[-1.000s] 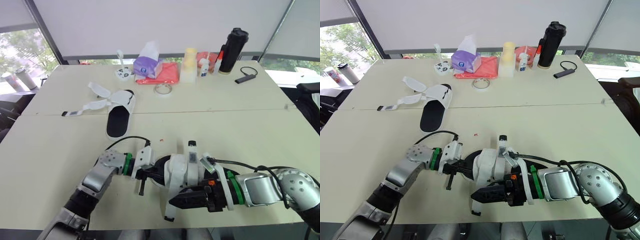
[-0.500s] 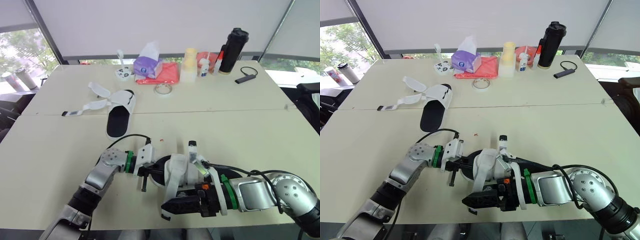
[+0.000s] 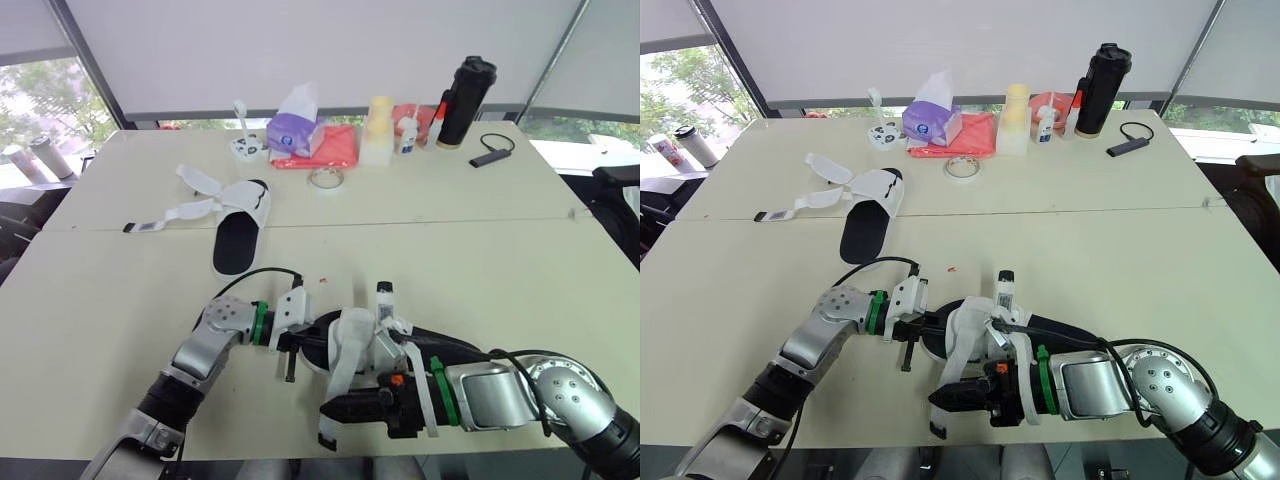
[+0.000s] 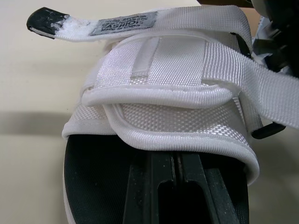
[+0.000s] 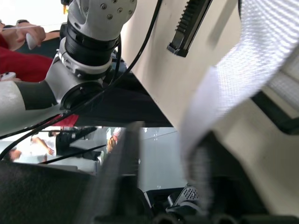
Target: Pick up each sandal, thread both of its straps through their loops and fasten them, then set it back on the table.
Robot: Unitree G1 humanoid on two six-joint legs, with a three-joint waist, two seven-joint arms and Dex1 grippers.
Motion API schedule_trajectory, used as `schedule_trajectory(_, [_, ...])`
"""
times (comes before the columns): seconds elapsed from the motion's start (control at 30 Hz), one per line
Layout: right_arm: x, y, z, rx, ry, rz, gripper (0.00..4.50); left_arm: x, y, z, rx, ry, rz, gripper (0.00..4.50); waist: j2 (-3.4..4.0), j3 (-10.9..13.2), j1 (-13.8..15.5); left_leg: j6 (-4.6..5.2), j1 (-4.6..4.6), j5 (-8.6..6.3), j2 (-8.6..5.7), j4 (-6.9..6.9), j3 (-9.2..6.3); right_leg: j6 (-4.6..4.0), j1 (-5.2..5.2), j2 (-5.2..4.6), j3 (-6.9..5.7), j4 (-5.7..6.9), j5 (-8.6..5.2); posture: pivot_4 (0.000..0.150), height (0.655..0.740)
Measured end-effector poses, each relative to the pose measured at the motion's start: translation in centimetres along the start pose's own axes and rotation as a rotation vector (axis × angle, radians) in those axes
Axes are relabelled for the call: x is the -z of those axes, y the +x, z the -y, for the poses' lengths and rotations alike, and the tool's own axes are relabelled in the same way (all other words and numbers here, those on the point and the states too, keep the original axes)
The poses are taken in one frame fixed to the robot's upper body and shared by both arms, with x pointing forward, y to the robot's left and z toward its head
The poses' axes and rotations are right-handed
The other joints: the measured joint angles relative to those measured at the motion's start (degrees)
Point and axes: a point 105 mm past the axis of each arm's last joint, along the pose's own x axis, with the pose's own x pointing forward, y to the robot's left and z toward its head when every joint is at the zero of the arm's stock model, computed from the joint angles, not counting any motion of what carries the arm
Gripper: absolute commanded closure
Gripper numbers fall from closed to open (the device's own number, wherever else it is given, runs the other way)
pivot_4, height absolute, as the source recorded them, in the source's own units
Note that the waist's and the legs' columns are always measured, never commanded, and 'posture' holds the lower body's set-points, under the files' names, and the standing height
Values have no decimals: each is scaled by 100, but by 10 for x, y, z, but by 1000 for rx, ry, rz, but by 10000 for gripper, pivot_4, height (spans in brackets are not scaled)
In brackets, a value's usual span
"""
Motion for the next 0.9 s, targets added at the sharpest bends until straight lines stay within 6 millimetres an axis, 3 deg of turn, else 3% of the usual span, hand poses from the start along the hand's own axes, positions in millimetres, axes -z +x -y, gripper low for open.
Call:
schedule_trajectory(0.2, [-5, -4, -3, 22, -45, 13, 44461, 0, 0, 0, -2, 0, -1, 45000, 1, 0, 2, 0, 0, 0, -2, 1, 0, 0, 0, 0, 0, 1, 0, 1500, 7400])
schedule_trajectory(0.33, [-35, -29, -17, 80, -234, 60, 44461, 4, 0, -1, -8, 0, -5, 45000, 2, -1, 2, 1, 5, 1, 0, 3, 0, -1, 7, 1, -1, 1, 0, 1500, 7400])
schedule_trajectory(0.47, [-56, -36, -30, 80, -345, 68, 44461, 5, 2, -2, -10, 5, 4, 45000, 1, -2, 10, 1, 7, 1, -1, 3, -1, -1, 11, -1, -3, -1, -1, 1500, 7400])
schedule_trajectory(0.9, [-71, -42, -13, 99, -323, -23, 44461, 6, 3, 2, -17, 44, 7, 45000, 1, -2, 4, 2, 7, 1, -3, 2, 1, -1, 10, -3, -1, -2, 0, 1500, 7400])
